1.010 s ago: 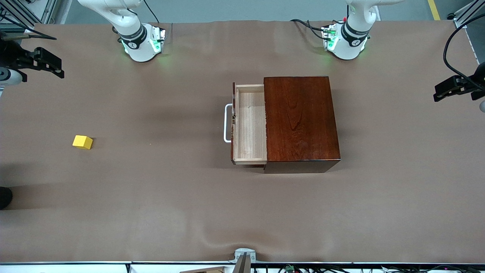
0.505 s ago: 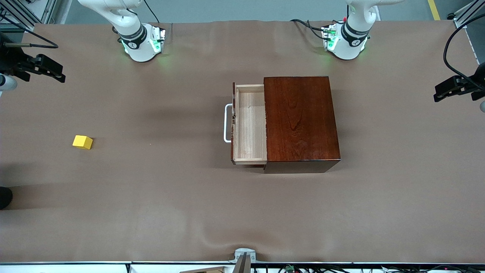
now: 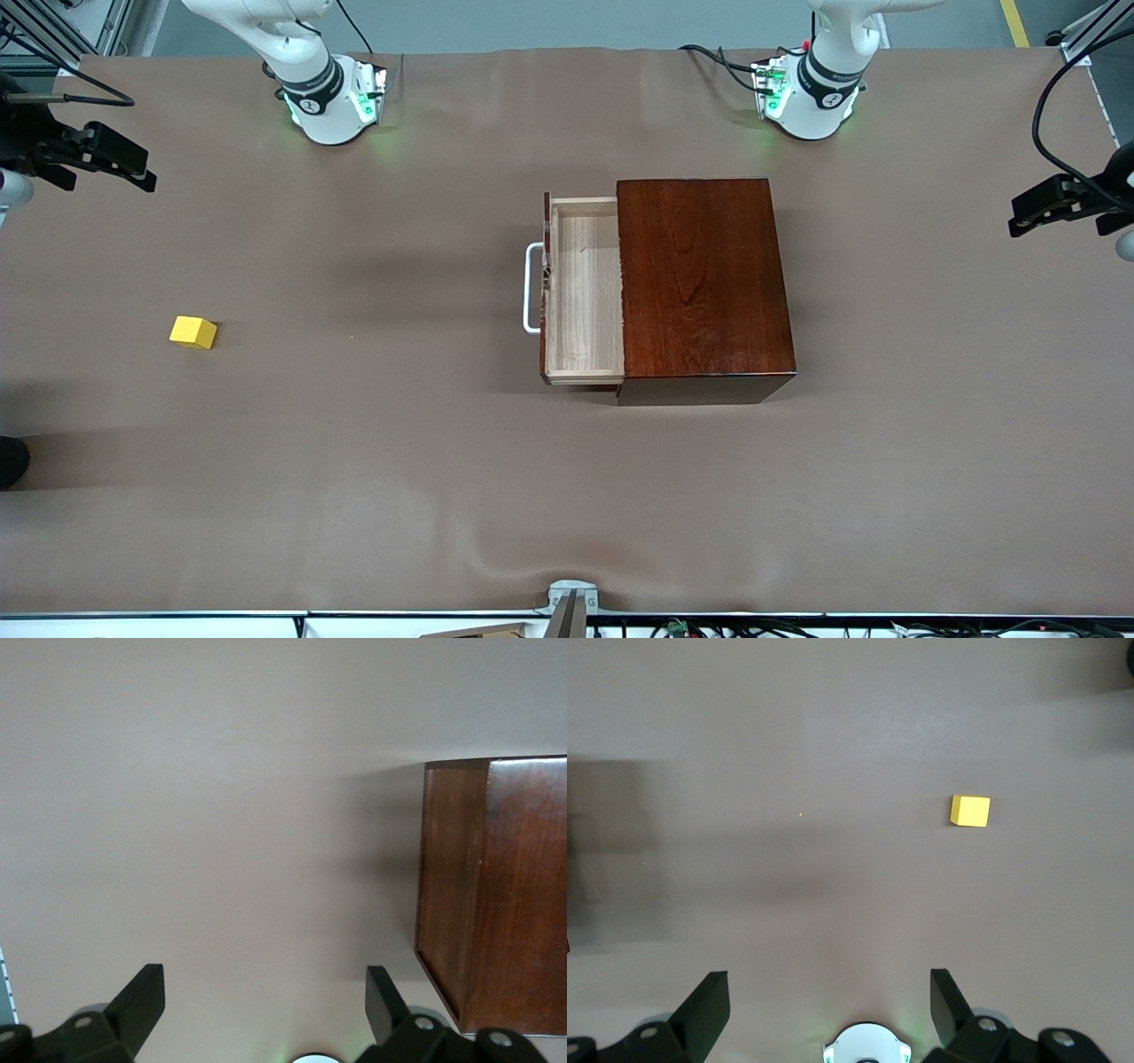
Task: Open drawer, take yellow block, close drawer
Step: 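Raise the right gripper away from the yellow cube, then move the left gripper to the front of the open drawer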
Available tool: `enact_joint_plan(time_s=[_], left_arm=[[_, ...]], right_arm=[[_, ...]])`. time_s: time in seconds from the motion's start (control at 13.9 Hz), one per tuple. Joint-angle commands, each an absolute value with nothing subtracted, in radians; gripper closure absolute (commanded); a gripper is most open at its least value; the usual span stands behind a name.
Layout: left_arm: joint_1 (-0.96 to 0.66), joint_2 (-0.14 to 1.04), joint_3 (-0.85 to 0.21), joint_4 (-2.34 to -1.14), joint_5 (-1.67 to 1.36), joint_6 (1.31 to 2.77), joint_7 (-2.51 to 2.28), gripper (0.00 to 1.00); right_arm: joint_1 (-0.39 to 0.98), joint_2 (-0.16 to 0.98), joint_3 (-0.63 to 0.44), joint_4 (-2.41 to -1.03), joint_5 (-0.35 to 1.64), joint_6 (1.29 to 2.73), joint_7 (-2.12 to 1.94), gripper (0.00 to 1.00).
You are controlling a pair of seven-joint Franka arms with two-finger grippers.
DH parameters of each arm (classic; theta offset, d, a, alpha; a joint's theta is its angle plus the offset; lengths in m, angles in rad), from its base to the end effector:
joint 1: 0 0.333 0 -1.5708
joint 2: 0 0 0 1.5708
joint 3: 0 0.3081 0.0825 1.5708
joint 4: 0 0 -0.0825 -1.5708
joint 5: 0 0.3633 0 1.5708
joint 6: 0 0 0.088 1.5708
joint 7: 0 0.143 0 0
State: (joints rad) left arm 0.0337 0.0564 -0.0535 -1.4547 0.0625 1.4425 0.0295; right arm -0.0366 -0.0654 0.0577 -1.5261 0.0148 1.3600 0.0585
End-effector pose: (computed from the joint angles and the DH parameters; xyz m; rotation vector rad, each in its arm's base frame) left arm 0.5355 -0.0002 0.5916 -3.0802 0.0669 0.1060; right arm 0.4873 0.0136 0.6166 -3.1303 0.0553 0.1585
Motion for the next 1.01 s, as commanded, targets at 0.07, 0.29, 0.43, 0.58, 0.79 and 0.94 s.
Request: enact_joint_plan(time_s=[0.07, 0.29, 0.43, 0.58, 0.79, 0.94], left_arm=[[0.018, 0.029, -0.058, -1.46, 0.048, 1.437, 0.026, 0.0], [0.014, 0.041, -0.145, -1.45, -0.026, 1.439, -0.113, 0.0], [-0.009, 0.069, -0.259, -1.425, -0.029, 1.439, -0.294, 0.0], [-0.031, 0.125, -0.366, -1.379, -0.031, 1.453, -0.467, 0.0], [-0.133, 0.218, -0.443, -1.353, -0.029, 1.569, -0.76, 0.0], [-0.249, 0.29, -0.439, -1.347, -0.025, 1.681, -0.947, 0.0]], right_arm=[[-0.044, -0.08, 0.066, -1.529, 0.026, 1.361, 0.069, 0.0], [-0.048, -0.078, 0.066, -1.529, 0.029, 1.364, 0.069, 0.0], [-0.048, -0.078, 0.066, -1.529, 0.031, 1.364, 0.069, 0.0], [-0.048, -0.078, 0.066, -1.529, 0.031, 1.364, 0.071, 0.0], [-0.048, -0.078, 0.066, -1.529, 0.032, 1.362, 0.071, 0.0], [-0.048, -0.078, 0.066, -1.529, 0.032, 1.362, 0.071, 0.0]])
